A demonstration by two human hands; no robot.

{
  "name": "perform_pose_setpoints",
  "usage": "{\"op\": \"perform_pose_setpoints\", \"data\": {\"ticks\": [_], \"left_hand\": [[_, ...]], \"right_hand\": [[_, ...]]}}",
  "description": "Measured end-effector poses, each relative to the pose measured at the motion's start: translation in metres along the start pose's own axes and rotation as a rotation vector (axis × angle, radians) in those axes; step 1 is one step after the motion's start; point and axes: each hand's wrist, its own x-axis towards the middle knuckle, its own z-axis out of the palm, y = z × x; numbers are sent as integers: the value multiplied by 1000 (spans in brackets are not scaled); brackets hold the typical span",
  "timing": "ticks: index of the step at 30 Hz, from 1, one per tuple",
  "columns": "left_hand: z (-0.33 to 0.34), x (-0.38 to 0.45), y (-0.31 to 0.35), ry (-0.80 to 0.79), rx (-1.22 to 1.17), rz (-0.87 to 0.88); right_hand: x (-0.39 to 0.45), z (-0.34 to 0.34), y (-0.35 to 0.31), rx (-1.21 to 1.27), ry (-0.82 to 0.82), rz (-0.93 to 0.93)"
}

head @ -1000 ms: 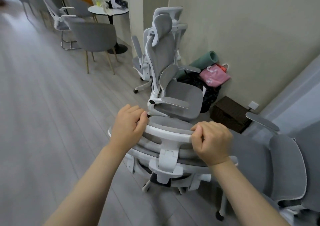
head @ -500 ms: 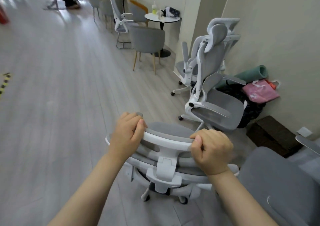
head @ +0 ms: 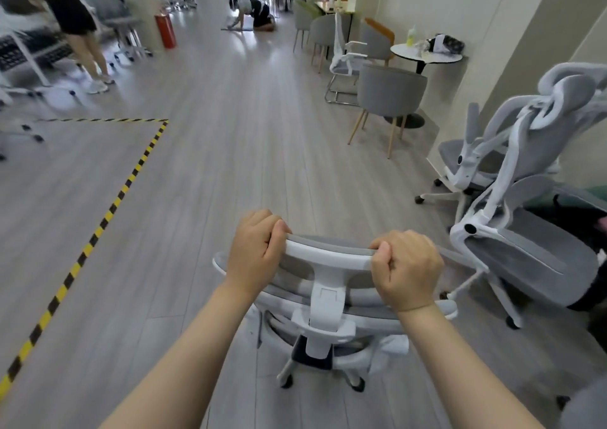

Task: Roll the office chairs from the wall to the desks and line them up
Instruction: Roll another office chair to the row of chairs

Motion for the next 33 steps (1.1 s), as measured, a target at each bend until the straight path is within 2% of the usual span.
{"op": "perform_pose_setpoints", "data": {"ticks": [12, 33], "left_hand": [[-149, -35, -95, 283, 180, -194], [-413, -85, -261, 903, 627, -479]], "right_hand": [[34, 115, -153, 292, -66, -201], [91, 358, -500, 928, -349, -635]]}}
